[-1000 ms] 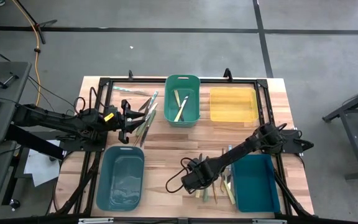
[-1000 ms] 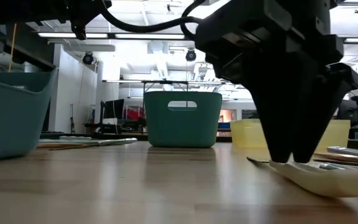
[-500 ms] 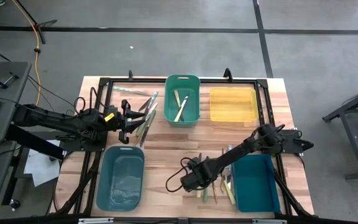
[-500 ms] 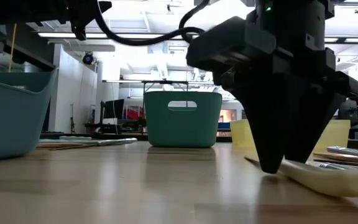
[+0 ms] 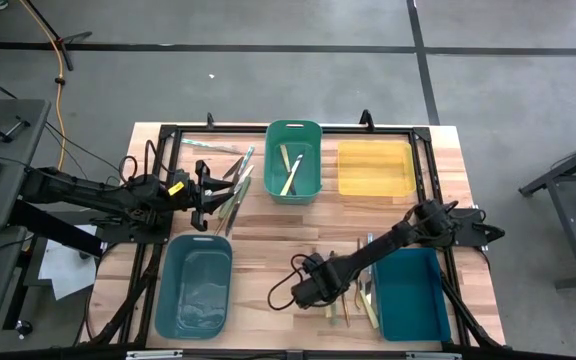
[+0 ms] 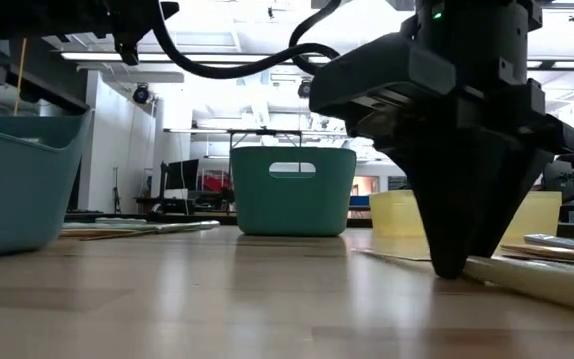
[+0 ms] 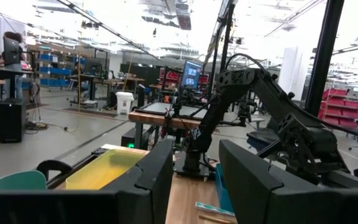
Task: Sort silverware by color (type)
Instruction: Put the yellow knife into the green bin
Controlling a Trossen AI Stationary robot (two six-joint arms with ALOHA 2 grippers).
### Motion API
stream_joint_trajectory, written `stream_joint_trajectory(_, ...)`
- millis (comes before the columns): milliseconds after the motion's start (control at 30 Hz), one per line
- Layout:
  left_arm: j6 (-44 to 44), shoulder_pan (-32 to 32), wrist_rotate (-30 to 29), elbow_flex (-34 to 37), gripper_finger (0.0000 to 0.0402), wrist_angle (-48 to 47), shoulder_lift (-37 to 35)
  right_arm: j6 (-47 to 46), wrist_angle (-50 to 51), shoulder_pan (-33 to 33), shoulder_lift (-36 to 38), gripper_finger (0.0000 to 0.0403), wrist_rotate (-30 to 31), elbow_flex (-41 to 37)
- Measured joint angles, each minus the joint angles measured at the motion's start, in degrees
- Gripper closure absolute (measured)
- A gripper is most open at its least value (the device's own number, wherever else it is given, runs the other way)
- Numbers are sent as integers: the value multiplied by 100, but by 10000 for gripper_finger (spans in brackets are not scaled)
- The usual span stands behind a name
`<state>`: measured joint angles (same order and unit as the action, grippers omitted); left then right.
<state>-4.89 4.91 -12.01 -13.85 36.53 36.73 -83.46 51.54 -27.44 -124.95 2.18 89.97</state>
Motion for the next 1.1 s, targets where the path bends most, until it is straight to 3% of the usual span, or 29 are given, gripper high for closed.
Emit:
stream_joint_trajectory(100, -1, 0, -1, 0, 275, -35, 0, 61, 10, -9, 0, 371, 94, -4)
stream_joint_trajectory(400, -2, 0, -1, 0, 275, -30, -1, 147, -19, -9, 0, 355, 177, -9)
stream_joint_trajectory(767, -2, 0, -1, 0, 275, -30, -1, 544, -88, -4, -11, 368, 192, 42)
stream_joint_trajectory(1100, -2, 0, -1, 0, 275, -30, -1, 1633, -55, 86, -75, 368, 684, 841)
